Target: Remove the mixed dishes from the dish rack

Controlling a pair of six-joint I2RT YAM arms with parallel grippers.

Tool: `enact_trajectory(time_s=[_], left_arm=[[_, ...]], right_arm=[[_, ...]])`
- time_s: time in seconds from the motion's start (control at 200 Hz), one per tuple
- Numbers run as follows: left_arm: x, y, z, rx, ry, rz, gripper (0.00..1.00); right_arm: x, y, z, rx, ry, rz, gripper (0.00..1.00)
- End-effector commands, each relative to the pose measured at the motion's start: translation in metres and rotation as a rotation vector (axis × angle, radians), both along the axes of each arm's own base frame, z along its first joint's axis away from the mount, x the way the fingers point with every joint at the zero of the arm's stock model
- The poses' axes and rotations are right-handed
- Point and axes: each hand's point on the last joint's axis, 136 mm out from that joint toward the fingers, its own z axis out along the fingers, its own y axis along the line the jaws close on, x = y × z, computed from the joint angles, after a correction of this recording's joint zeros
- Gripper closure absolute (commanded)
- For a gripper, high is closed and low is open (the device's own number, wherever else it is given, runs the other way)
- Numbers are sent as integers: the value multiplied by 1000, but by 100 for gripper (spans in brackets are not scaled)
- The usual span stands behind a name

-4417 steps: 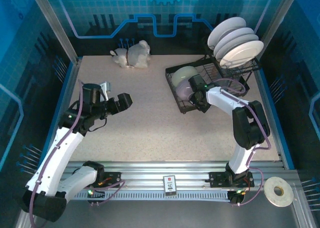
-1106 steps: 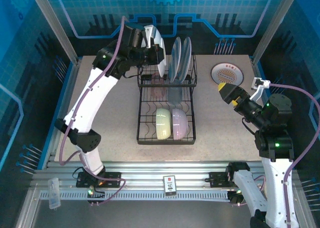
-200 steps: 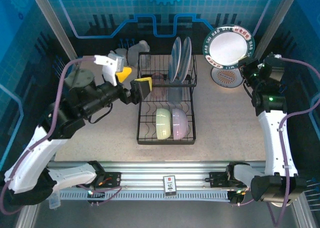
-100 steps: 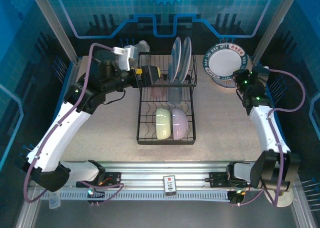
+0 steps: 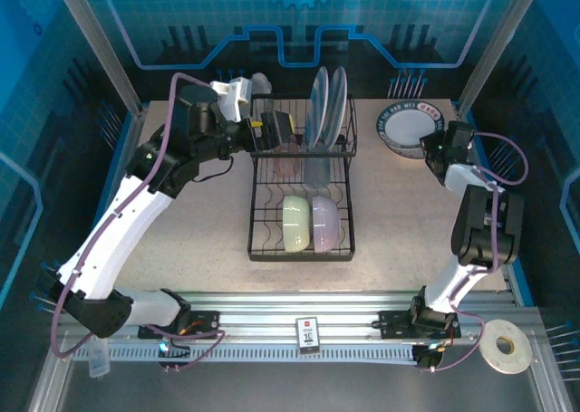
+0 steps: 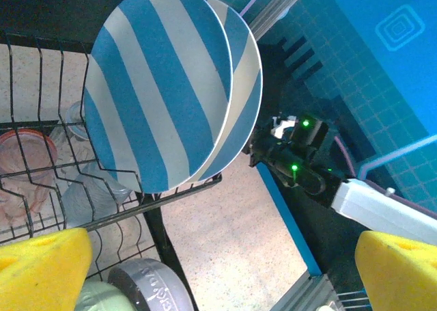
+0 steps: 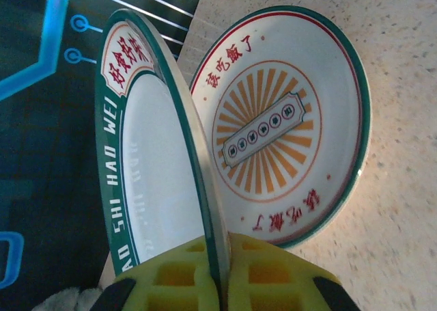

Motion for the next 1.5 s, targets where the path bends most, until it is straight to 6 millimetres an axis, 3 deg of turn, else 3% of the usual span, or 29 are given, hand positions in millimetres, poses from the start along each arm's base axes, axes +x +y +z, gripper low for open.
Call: enact_trajectory(time_s=[0.0, 0.185, 0.37, 0.755, 1.126, 1.266, 1.496], left_arm=[[12, 2, 6, -45, -9, 42, 1], [17, 4, 0, -62, 15, 75, 1], [26, 6, 0, -90, 14, 120, 1], [35, -3, -4, -97, 46, 116, 1], [34, -5, -8, -92, 51, 126, 1], [33, -5, -8, -90, 49, 131, 1], [29, -2, -9, -85, 43, 140, 1]], right_arm=[[32, -15, 40, -15, -150, -3, 100], [45, -31, 23, -22, -117, -2, 100], [41, -38, -10, 12, -45, -10, 100], [43, -39, -46, 53, 6, 11, 100], [49, -35, -68, 100, 37, 37, 100], [47, -35, -74, 117, 49, 29, 95], [45, -33, -73, 123, 55, 42, 77]])
